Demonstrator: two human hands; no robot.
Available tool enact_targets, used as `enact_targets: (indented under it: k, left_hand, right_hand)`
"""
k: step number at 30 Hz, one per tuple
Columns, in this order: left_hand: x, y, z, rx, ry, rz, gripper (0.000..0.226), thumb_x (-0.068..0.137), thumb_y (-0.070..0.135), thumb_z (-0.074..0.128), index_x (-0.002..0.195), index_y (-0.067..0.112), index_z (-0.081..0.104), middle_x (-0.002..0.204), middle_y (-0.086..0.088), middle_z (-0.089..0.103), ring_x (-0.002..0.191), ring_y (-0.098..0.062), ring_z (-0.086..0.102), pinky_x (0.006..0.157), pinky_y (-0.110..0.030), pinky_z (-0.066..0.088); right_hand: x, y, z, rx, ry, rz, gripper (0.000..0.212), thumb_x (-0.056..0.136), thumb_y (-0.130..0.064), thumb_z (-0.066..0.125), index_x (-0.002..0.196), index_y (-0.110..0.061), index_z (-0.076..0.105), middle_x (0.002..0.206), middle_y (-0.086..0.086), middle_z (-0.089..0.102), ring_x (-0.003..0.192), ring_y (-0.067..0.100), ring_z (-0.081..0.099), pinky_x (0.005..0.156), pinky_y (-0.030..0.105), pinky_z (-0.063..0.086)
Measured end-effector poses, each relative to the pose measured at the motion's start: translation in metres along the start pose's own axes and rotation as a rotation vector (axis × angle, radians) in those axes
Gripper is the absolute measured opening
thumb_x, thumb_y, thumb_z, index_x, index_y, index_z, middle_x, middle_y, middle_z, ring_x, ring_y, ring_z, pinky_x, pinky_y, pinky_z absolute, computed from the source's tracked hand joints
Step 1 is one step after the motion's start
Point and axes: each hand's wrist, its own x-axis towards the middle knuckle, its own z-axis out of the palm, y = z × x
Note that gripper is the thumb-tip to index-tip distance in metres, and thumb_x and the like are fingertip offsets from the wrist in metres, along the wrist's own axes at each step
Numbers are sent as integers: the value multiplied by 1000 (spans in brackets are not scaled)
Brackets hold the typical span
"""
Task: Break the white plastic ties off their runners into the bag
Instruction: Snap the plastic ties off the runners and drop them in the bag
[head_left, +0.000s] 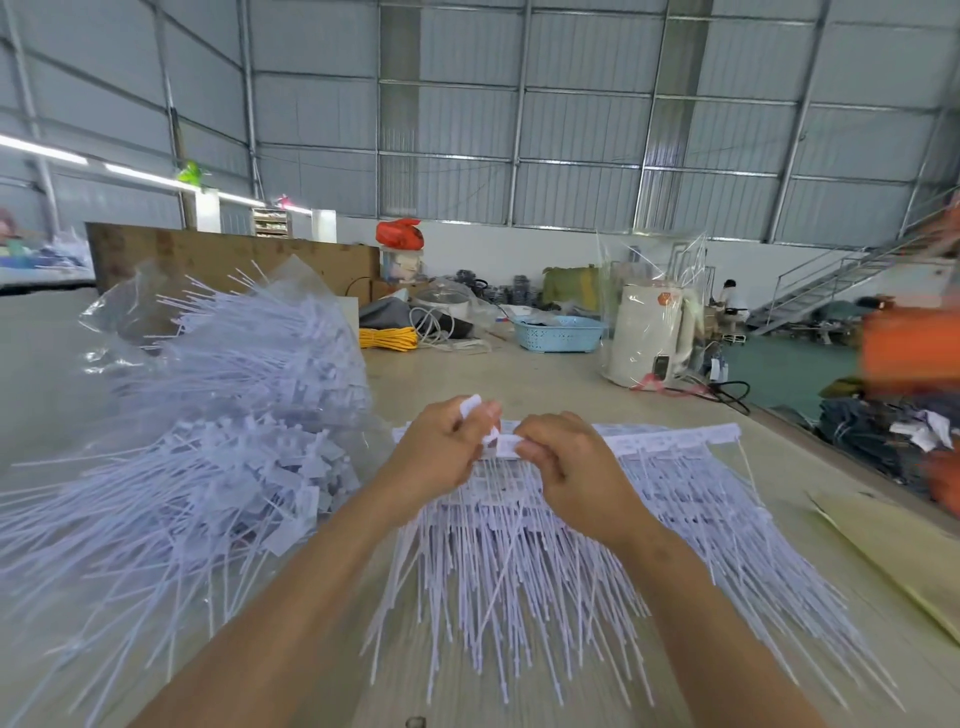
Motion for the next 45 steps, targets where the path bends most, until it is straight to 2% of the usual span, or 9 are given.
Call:
enact_targets:
  k: [6,12,17,21,25,28,36,39,45]
  left_hand:
    - [-5,47,-71,-688,-95,-46,37,92,44,40,67,20,51,49,7,35,31,0,24,31,-8,20]
    - [2,68,-108,-16,189,163,30,98,40,44,94,14,58,52,7,50,36,-6,30,37,-14,23]
    - [4,25,-181,660,100,-123,29,94,32,56,97,3,54,62,0,63,45,-4,49,47,-17,39]
    - [-8,-25,-215,913,174,-182,31,98,27,49,115,2,56,92,-8,65,87,-24,63,71,-25,41]
    - [-26,-57,-219,1157,-83,-280,57,83,67,43,121,25,51,120,-8,60,115,-26,54,103,-34,38]
    - [-29,-63,-215,1192,-167,-432,107,69,85,35,152,26,2,159,0,16,144,-25,19,116,-46,19]
    - [-16,-45,-224,1305,-107,-446,106,67,86,27,150,33,-13,160,-5,-7,147,-24,-8,118,-51,2]
    - [-6,-41,-232,1298,-18,-428,90,80,77,22,152,32,-6,160,-3,-9,147,-24,-8,118,-51,1]
    - [7,-34,-239,1163,74,-256,53,89,-4,45,137,17,41,125,-17,57,105,-29,58,87,-35,48]
  right_hand:
    - [-4,21,-7,-4,155,184,16,94,-3,50,81,-2,60,67,-7,47,73,21,43,61,29,23]
    - [-7,12,1,-88,149,136,8,88,2,58,89,2,65,73,-5,49,73,24,47,63,28,29]
    - [-7,6,-5,-107,158,75,8,80,8,64,80,1,66,63,-22,37,63,21,44,58,17,33]
    - [-8,3,-5,-99,159,106,9,80,8,65,80,0,66,64,-26,36,60,23,44,60,17,34]
    - [-9,-2,-8,-101,152,108,10,79,9,66,80,-1,67,65,-27,36,59,22,44,60,16,34]
    - [-9,-4,-10,-108,151,99,10,78,9,66,80,-1,67,67,-28,36,59,21,44,61,16,34]
    - [-10,0,-12,-115,154,89,10,78,10,66,82,0,67,66,-27,37,57,23,45,51,22,34]
    - [-10,-2,-13,-110,163,67,7,81,7,65,82,0,67,67,-28,35,56,19,42,57,14,34]
    - [-10,0,-13,-111,153,71,12,77,10,67,83,0,67,67,-27,35,54,19,42,55,15,34]
